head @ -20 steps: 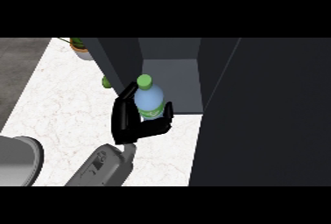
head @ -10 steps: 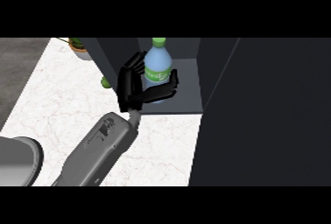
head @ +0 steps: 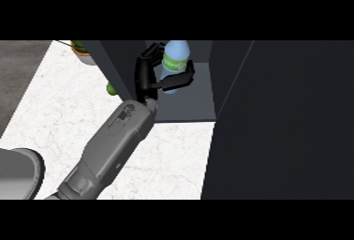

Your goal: Pick up the bottled water, place it into the cabinet and close the cabinet

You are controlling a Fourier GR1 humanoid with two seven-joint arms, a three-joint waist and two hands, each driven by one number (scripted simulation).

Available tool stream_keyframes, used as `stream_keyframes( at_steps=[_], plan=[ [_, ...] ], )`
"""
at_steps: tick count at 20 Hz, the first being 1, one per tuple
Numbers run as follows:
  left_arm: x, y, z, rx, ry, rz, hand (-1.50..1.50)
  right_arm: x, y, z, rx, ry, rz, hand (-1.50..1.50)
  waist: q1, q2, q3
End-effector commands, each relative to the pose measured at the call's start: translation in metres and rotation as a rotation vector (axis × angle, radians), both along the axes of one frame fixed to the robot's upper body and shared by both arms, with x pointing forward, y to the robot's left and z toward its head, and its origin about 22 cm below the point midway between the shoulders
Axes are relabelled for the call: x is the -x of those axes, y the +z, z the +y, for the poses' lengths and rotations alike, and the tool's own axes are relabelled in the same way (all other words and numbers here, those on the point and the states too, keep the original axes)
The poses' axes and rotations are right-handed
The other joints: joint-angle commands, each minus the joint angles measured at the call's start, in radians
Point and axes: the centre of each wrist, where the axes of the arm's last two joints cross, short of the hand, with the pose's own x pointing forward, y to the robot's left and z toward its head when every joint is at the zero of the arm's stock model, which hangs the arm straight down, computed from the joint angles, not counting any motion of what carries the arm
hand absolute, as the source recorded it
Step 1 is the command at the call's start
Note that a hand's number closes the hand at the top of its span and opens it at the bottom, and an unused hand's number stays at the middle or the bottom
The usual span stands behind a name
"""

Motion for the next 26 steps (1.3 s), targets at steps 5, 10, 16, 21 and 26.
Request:
stream_keyframes(
  at_steps=[5,10,16,21,26],
  plan=[
    [-0.02,-0.02,0.015,-0.132,0.087,0.05,1.5,0.009,0.01,-0.004,-0.023,-0.01,-0.041,-1.5,0.0,0.002,0.0],
    [-0.022,-0.033,0.009,-0.209,0.162,0.093,1.5,0.018,0.021,-0.016,-0.02,0.01,-0.046,-1.5,-0.017,0.005,0.0],
    [-0.023,-0.052,0.023,-0.21,0.185,0.113,1.5,0.014,0.014,-0.004,-0.027,0.035,-0.032,-1.5,-0.03,0.012,-0.001],
    [-0.023,-0.063,0.041,-0.22,0.196,0.127,1.5,0.009,0.011,-0.007,-0.003,0.015,-0.051,-1.5,-0.028,0.015,-0.001],
    [-0.026,-0.062,0.041,-0.323,0.251,0.117,-1.5,0.004,0.003,-0.005,-0.009,0.022,-0.041,-1.5,-0.032,0.018,0.0]
  ],
)
